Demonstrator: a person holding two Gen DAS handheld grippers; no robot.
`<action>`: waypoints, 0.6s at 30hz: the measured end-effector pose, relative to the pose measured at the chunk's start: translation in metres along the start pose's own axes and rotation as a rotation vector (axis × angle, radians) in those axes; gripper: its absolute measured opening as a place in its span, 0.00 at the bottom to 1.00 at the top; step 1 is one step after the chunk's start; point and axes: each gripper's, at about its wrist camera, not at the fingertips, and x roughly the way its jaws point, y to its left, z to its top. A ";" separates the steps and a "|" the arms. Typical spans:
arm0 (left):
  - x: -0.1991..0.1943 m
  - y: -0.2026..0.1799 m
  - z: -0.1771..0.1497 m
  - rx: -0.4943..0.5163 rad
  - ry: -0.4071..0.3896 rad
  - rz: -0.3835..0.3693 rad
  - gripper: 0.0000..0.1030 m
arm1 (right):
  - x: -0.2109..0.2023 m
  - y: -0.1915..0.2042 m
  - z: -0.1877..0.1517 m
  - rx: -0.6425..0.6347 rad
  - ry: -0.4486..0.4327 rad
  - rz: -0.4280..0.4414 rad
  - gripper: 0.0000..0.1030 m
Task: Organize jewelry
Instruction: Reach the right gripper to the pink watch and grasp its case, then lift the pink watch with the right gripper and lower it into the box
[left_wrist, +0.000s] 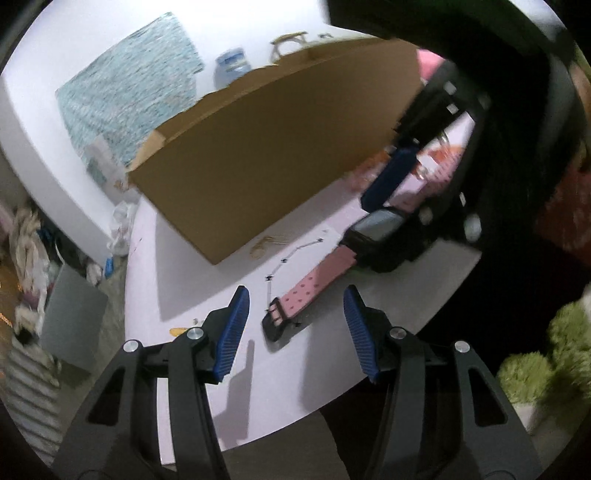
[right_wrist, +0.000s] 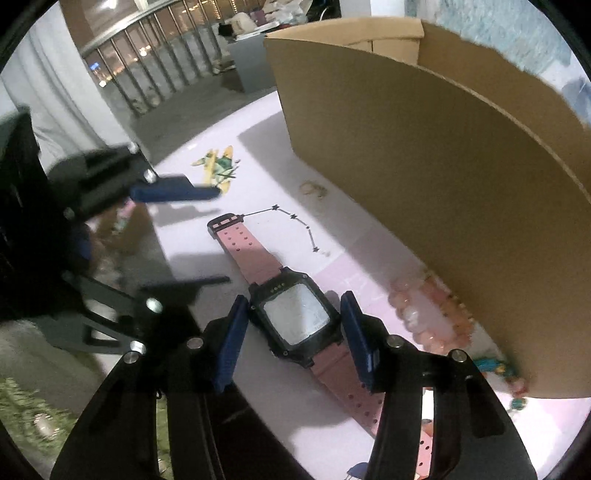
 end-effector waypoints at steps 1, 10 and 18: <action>0.002 -0.004 0.000 0.024 0.006 0.002 0.49 | -0.001 -0.006 0.000 0.022 0.012 0.040 0.49; 0.006 -0.013 0.006 0.056 -0.001 0.009 0.36 | 0.006 -0.020 0.009 0.122 0.034 0.203 0.49; 0.010 -0.007 0.011 -0.008 0.022 -0.053 0.12 | -0.001 -0.015 -0.004 0.217 -0.027 0.178 0.49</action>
